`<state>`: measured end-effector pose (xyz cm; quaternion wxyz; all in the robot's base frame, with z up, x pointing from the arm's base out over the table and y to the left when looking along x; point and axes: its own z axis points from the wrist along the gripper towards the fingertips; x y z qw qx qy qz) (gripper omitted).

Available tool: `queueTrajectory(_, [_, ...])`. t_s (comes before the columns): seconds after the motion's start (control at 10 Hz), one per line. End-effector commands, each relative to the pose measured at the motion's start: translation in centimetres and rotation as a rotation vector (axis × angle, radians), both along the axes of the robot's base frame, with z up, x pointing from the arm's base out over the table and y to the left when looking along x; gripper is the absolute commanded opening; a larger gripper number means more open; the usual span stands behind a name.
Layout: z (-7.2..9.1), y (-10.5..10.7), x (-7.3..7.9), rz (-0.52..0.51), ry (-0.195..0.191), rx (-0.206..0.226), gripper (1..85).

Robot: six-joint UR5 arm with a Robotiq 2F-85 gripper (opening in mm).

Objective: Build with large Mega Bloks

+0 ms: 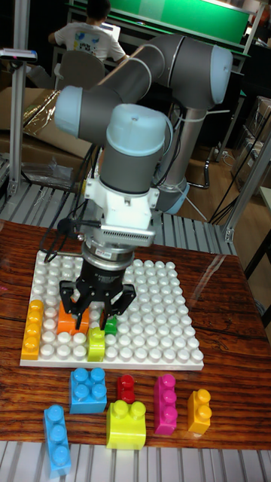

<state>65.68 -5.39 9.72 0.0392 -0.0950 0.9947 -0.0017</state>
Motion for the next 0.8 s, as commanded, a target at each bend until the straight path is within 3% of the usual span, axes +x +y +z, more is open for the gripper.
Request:
queueTrajectory(0.0, [-0.69, -0.45, 3.36, 0.029, 0.008, 0.024, 46.3])
queueTrajectory(0.2, [-1.12, -0.91, 3.69, 0.01, 0.013, 0.014, 45.0])
queueTrajectory(0.3, [-1.15, -0.95, 3.29, 0.004, 0.028, 0.013, 39.0])
queueTrajectory(0.5, [-1.15, -0.99, 3.2, 0.027, 0.031, 0.01, 39.3])
queueTrajectory(0.7, [-1.1, -0.47, 3.88, 0.019, 0.005, 0.031, 43.3])
